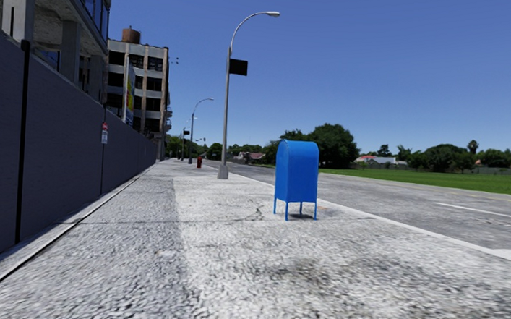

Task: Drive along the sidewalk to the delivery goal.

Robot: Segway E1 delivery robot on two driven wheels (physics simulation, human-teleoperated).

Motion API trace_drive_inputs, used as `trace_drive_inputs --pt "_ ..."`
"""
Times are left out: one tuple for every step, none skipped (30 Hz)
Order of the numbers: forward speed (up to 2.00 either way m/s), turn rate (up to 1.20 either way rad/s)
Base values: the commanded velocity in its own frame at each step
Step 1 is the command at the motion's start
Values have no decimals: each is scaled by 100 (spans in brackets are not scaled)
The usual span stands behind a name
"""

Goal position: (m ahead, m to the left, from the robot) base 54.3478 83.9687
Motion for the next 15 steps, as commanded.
trace_drive_inputs --pt "200 64" --pt "200 65" --pt "200 65" --pt "200 65" --pt "200 65" --pt "200 65" --pt "200 65" --pt "200 65" --pt "200 65" --pt "200 65" --pt "200 55" --pt "200 55" --pt "200 34" --pt "200 17" --pt "200 0"
